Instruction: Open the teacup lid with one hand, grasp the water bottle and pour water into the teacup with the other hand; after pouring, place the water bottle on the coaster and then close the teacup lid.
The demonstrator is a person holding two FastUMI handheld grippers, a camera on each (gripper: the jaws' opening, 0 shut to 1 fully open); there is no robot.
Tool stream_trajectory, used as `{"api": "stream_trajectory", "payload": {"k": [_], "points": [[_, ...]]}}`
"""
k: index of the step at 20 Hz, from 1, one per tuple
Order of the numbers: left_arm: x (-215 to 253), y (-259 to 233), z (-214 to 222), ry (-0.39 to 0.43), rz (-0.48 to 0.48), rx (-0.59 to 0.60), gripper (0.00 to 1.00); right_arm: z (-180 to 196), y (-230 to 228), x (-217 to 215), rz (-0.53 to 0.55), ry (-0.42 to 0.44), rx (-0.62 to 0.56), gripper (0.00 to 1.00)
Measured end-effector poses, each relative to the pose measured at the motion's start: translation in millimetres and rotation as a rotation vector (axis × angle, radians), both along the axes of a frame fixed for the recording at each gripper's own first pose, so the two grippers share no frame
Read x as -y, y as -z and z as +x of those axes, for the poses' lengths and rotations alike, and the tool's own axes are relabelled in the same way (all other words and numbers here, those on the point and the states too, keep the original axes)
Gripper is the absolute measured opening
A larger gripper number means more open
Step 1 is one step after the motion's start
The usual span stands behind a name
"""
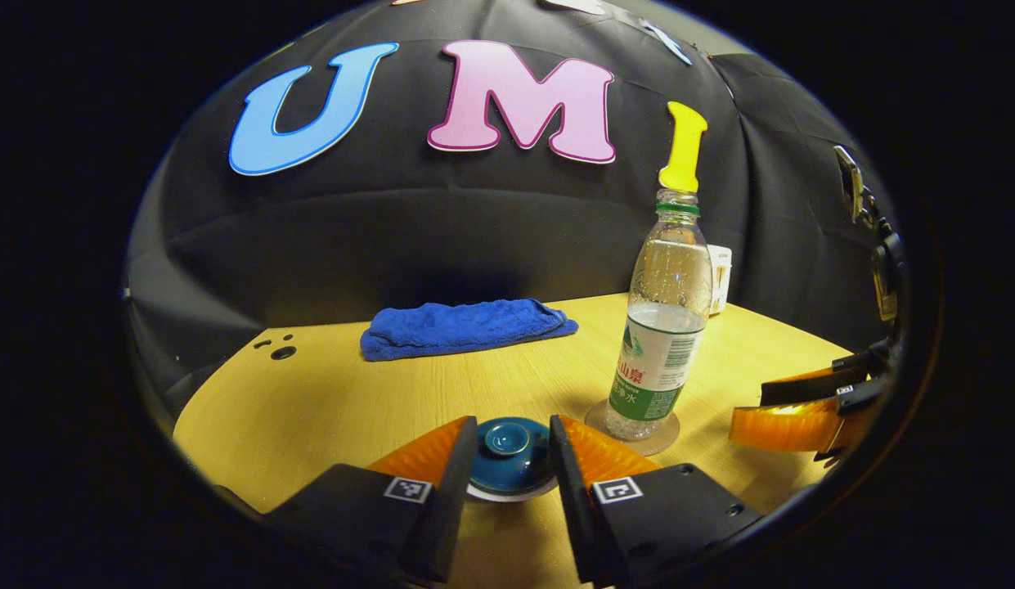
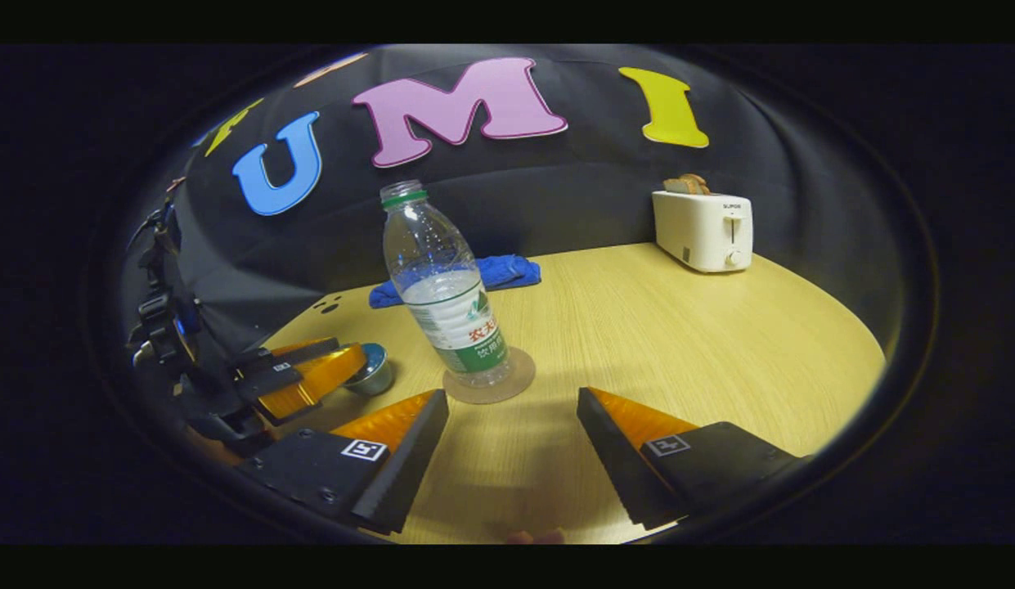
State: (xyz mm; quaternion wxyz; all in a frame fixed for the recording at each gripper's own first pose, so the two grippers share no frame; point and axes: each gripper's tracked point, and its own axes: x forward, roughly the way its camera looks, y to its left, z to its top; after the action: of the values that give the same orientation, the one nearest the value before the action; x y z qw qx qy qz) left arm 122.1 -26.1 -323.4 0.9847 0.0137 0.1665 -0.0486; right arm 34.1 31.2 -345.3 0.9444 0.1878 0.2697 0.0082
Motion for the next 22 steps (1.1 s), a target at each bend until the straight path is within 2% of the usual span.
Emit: {"api": "stream_trajectory", "payload": {"k": [1, 2, 4, 6, 10, 15, 17, 18, 22], "points": [[0, -1, -3, -0.003, -0.001, -0.008, 0.58, 0, -3, 2, -0.001, 0.001, 0.0, 0.98], [1, -3, -6, -0.006, -0.005, -0.014, 0.72, 0, -6, 4, 0.0, 0.002, 0.0, 0.98], [2, -12, -16, -0.013, -0.019, -0.031, 0.89, 0, -21, 7, -0.002, 0.002, 0.012, 0.98], [1, -28, -26, -0.024, -0.016, -0.035, 0.94, -3, -38, 9, -0.036, -0.007, 0.038, 0.98], [-3, -79, -46, -0.042, 0.021, -0.016, 0.94, -2, -105, 21, -0.09, -0.035, 0.116, 0.98], [-1, -159, -74, -0.068, 0.006, 0.045, 0.94, 1, -199, 37, -0.121, -0.029, 0.245, 0.98], [-5, -192, -83, -0.097, 0.008, 0.082, 0.98, -6, -237, 49, -0.188, -0.031, 0.309, 0.98], [-6, -208, -88, -0.109, 0.006, 0.098, 0.94, -8, -250, 53, -0.215, -0.033, 0.332, 0.98], [-4, -263, -102, -0.129, 0.01, 0.179, 0.94, -27, -298, 57, -0.265, -0.046, 0.403, 0.97]]}}
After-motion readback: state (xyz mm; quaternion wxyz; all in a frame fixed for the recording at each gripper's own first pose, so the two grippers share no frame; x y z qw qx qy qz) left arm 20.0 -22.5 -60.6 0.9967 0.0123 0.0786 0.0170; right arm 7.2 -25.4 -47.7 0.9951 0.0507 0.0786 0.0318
